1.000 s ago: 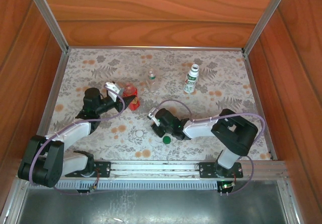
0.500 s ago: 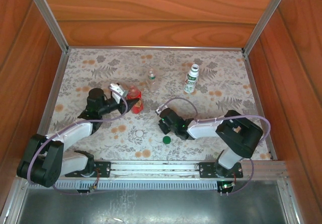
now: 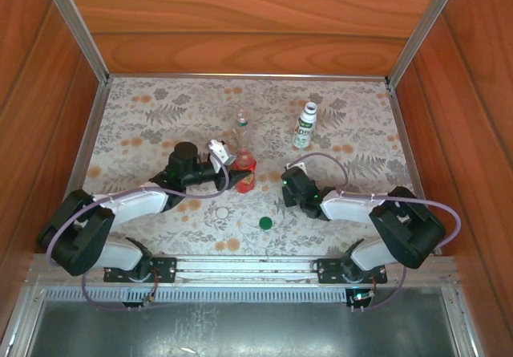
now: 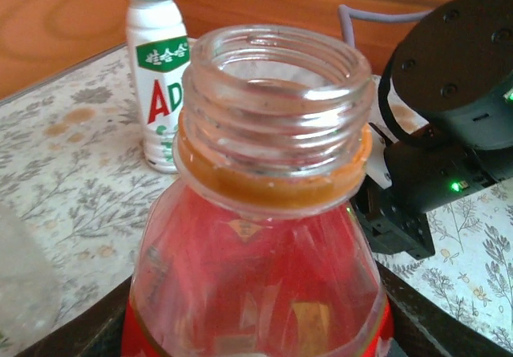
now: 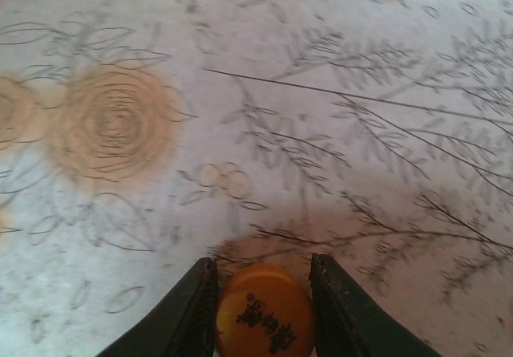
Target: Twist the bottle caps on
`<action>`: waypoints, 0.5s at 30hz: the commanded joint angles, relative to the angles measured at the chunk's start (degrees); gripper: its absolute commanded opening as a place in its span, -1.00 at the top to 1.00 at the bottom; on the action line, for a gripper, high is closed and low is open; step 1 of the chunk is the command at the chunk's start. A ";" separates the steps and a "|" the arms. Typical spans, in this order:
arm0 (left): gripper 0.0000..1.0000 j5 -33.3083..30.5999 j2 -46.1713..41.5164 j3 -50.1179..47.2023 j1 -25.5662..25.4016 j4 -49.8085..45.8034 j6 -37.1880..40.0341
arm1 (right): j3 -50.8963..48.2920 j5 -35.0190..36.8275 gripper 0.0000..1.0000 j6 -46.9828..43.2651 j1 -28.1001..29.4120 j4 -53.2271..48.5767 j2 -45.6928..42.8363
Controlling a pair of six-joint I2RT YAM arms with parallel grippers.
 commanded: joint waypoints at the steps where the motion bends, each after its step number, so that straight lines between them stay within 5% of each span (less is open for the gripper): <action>1: -0.17 -0.66 3.31 1.59 -1.63 5.48 -1.38 | -1.21 0.46 0.29 3.19 -1.05 -1.92 -1.95; 4: -0.16 -0.58 6.05 2.43 -2.46 7.03 -1.15 | -1.13 0.61 0.17 2.89 -1.05 -2.97 -4.56; 9: -0.17 -0.56 7.37 1.36 -2.33 7.15 1.16 | -0.66 -1.73 -0.31 -1.63 -1.01 -4.13 -11.72; 15: -0.23 0.68 8.28 1.71 -2.44 7.24 0.02 | 0.45 -2.47 -0.56 -5.72 -1.05 -5.89 -19.19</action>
